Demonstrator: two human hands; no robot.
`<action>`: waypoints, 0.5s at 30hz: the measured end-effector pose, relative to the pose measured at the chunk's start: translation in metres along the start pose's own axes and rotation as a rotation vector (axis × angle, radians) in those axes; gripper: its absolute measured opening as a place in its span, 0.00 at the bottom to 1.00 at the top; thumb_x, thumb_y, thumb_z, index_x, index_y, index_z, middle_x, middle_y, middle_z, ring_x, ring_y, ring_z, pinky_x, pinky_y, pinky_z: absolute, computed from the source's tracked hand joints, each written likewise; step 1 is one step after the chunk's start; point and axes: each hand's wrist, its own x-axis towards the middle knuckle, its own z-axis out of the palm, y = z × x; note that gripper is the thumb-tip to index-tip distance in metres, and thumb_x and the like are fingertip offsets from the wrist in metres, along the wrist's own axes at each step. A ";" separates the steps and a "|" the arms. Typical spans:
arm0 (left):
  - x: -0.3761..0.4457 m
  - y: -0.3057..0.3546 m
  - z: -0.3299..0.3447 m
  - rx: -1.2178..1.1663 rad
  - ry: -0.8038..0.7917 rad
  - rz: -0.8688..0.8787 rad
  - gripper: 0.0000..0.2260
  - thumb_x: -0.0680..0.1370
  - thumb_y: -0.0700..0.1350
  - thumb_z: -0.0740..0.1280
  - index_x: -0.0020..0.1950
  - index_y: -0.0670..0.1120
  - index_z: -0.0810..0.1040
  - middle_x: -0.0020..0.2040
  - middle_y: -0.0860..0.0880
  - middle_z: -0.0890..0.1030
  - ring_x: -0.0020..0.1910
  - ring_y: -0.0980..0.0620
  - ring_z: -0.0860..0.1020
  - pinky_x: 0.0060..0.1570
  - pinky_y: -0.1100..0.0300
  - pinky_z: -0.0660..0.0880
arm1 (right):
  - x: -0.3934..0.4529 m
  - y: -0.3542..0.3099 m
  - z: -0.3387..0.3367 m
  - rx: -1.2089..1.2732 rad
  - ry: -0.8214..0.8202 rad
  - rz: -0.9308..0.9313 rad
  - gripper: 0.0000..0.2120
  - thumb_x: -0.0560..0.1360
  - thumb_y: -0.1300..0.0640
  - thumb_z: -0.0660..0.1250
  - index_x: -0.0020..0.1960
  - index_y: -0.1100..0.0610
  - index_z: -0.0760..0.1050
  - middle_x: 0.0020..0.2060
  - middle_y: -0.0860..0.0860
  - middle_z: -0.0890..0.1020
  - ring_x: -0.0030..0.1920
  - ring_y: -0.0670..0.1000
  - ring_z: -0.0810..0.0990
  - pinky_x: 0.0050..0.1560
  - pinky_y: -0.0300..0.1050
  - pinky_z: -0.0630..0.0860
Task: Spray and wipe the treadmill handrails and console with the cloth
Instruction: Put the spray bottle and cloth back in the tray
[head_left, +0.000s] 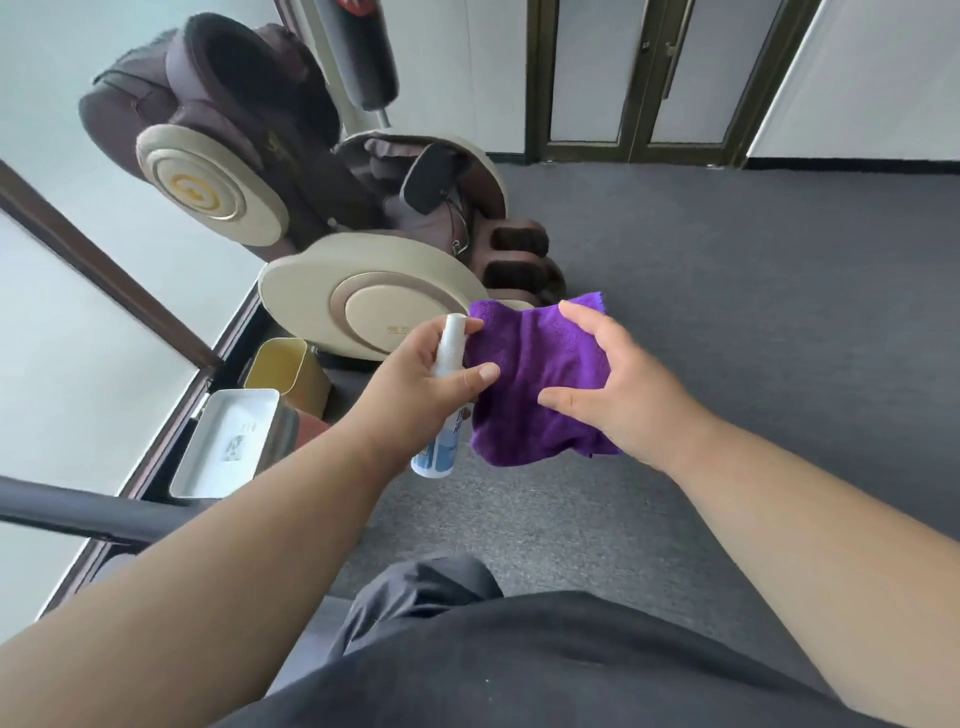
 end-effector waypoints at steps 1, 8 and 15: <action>0.005 0.002 0.001 0.003 0.027 0.003 0.19 0.67 0.56 0.77 0.57 0.64 0.78 0.46 0.53 0.83 0.43 0.52 0.83 0.46 0.53 0.82 | 0.009 0.000 -0.004 -0.013 -0.003 -0.015 0.41 0.68 0.50 0.80 0.72 0.32 0.62 0.71 0.35 0.67 0.65 0.29 0.67 0.67 0.34 0.67; 0.066 0.002 0.017 -0.050 0.232 0.018 0.11 0.70 0.63 0.71 0.51 0.65 0.79 0.40 0.60 0.82 0.38 0.59 0.82 0.39 0.60 0.80 | 0.085 0.009 -0.017 -0.107 -0.009 -0.080 0.38 0.69 0.47 0.78 0.72 0.34 0.63 0.71 0.39 0.69 0.67 0.39 0.69 0.69 0.39 0.66; 0.197 -0.044 0.022 0.014 0.235 0.056 0.05 0.75 0.57 0.69 0.50 0.61 0.80 0.40 0.57 0.83 0.42 0.52 0.82 0.50 0.42 0.81 | 0.195 0.061 -0.030 -0.207 0.080 -0.115 0.34 0.70 0.48 0.78 0.69 0.32 0.65 0.66 0.41 0.72 0.61 0.39 0.71 0.59 0.33 0.65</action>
